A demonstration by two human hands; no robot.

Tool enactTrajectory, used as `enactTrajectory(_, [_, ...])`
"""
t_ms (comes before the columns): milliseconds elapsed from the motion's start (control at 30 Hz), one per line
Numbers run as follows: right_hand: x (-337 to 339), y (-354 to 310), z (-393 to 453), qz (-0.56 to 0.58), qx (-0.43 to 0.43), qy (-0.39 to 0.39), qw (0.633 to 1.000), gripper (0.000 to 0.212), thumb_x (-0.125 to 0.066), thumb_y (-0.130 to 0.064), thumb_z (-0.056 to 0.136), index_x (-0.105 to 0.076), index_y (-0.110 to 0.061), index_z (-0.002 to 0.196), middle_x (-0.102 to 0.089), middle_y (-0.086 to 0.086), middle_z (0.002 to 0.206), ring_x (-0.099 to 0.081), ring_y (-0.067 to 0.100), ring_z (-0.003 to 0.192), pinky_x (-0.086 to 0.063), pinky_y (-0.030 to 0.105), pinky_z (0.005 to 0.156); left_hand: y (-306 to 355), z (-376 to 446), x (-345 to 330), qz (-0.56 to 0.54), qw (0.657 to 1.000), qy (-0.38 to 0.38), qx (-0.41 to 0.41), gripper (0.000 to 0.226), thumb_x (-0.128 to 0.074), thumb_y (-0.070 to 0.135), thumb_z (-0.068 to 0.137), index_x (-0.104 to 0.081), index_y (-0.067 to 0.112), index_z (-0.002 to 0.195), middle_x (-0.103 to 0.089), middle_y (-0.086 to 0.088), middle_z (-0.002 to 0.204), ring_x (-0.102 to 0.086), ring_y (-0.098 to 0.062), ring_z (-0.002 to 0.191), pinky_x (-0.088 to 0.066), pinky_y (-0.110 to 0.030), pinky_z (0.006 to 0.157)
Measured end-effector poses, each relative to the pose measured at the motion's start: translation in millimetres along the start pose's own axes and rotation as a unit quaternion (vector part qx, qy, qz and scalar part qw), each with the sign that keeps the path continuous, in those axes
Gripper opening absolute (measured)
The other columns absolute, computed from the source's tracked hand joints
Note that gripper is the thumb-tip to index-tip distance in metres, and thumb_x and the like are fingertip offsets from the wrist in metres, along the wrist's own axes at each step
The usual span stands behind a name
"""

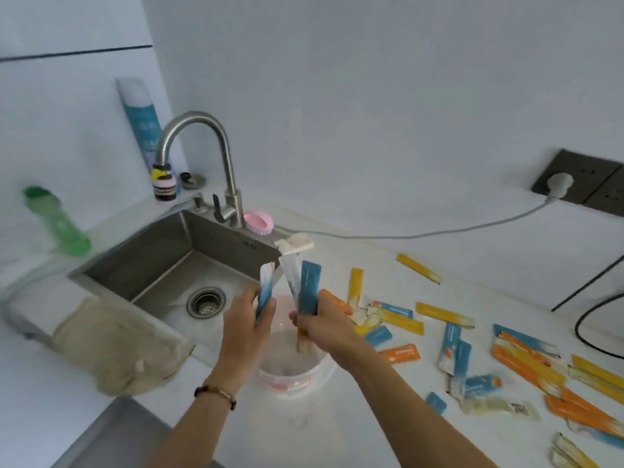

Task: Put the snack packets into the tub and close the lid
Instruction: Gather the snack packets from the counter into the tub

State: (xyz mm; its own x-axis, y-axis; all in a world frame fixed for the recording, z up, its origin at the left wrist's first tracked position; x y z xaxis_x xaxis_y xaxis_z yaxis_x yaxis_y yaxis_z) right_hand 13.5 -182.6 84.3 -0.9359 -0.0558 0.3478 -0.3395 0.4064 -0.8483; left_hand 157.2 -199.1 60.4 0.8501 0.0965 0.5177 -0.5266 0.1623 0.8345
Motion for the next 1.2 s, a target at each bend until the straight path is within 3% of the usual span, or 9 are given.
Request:
enactTrajectory(167, [0,-12,10,-0.186,-0.001,0.006,0.983,0.020,-0.060,-0.015,0.086,-0.049,-0.017,0.103,-0.055,0.003,0.098,-0.051,0.015,0.086,-0.043,0.021,0.067,-14,5,-6,0.023,1.000,0.004,-0.001,0.011,-0.054,0.017,0.090,-0.055,0.018,0.102,-0.051,0.001,0.106,-0.046,-0.015,0.104,-0.040,-0.019,0.083])
enactTrajectory(267, [4,-15,10,-0.248,0.026,0.023,0.968,0.017,-0.061,-0.017,0.087,-0.057,-0.017,0.104,-0.062,0.003,0.103,-0.058,0.019,0.091,-0.050,0.028,0.080,-8,15,-12,0.002,0.999,-0.036,0.037,0.029,-0.057,0.012,0.088,-0.051,0.022,0.115,-0.047,0.000,0.118,-0.050,-0.014,0.102,-0.044,-0.019,0.078])
enactTrajectory(433, [67,-3,-3,-0.212,0.098,0.196,0.952,0.026,-0.057,-0.023,0.086,-0.063,-0.016,0.110,-0.068,-0.001,0.103,-0.064,0.018,0.091,-0.051,0.031,0.082,22,25,-18,0.162,0.979,0.050,-0.111,0.026,-0.059,0.011,0.083,-0.055,0.014,0.109,-0.058,-0.010,0.117,-0.050,-0.026,0.112,-0.045,-0.041,0.091])
enactTrajectory(500, [105,32,-5,-0.202,0.059,0.224,0.952,0.024,-0.058,-0.022,0.086,-0.064,-0.015,0.108,-0.070,0.000,0.099,-0.065,0.018,0.091,-0.051,0.031,0.082,49,23,-38,0.179,0.967,0.053,-0.175,0.023,-0.058,0.013,0.084,-0.058,0.014,0.106,-0.060,-0.009,0.113,-0.051,-0.027,0.111,-0.044,-0.043,0.092])
enactTrajectory(667, [163,133,8,-0.406,-0.081,0.084,0.906,0.059,-0.061,-0.037,0.086,-0.039,-0.015,0.137,-0.050,0.009,0.135,-0.046,0.027,0.126,-0.041,0.038,0.102,101,-5,-118,0.149,0.946,-0.094,-0.273,0.028,-0.043,0.017,0.079,-0.060,0.016,0.101,-0.063,-0.005,0.101,-0.060,-0.026,0.094,-0.050,-0.036,0.075])
enactTrajectory(800, [180,157,34,-0.446,-0.022,0.026,0.895,0.100,-0.073,-0.047,0.074,-0.016,-0.014,0.149,-0.023,0.009,0.157,-0.023,0.027,0.143,-0.029,0.041,0.114,81,-23,-188,0.227,0.926,-0.254,-0.160,0.040,-0.051,0.015,0.088,-0.045,0.019,0.128,-0.049,-0.003,0.133,-0.044,-0.020,0.125,-0.047,-0.031,0.093])
enactTrajectory(933, [180,155,78,-0.496,0.068,-0.056,0.864,0.121,-0.075,-0.055,0.068,0.002,-0.012,0.151,0.001,0.008,0.162,-0.002,0.025,0.149,-0.014,0.042,0.120,46,-12,-216,0.323,0.898,-0.297,-0.032,0.067,-0.057,0.037,0.088,-0.023,0.018,0.143,-0.031,-0.008,0.151,-0.022,-0.029,0.141,-0.034,-0.042,0.109])
enactTrajectory(1067, [181,155,109,-0.534,0.142,-0.104,0.827,0.079,-0.072,-0.038,0.077,-0.036,-0.016,0.143,-0.033,0.005,0.154,-0.032,0.026,0.139,-0.035,0.042,0.108,38,8,-229,0.308,0.892,-0.319,0.087,0.076,-0.049,0.019,0.091,-0.001,0.021,0.150,0.001,-0.005,0.161,0.007,-0.041,0.145,-0.010,-0.062,0.114])
enactTrajectory(1200, [196,158,113,-0.554,0.184,-0.052,0.810,0.024,-0.055,-0.019,0.084,-0.062,-0.012,0.107,-0.061,0.008,0.116,-0.054,0.028,0.107,-0.045,0.040,0.083,34,27,-237,0.347,0.879,-0.310,0.099,0.049,-0.051,0.017,0.087,-0.033,0.020,0.132,-0.028,-0.011,0.147,-0.026,-0.047,0.129,-0.038,-0.059,0.100])
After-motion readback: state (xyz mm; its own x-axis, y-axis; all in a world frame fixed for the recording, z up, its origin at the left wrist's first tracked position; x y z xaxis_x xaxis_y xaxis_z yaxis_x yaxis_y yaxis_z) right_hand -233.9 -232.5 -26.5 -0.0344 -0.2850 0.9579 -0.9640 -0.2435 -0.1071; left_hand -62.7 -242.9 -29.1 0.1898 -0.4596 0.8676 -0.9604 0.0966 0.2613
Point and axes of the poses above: each hand's wrist, its own z-axis towards the middle knuckle, its own x-axis out of the back of the hand, y = z × x, the point moved 2 cm from there along z, towards the middle knuckle
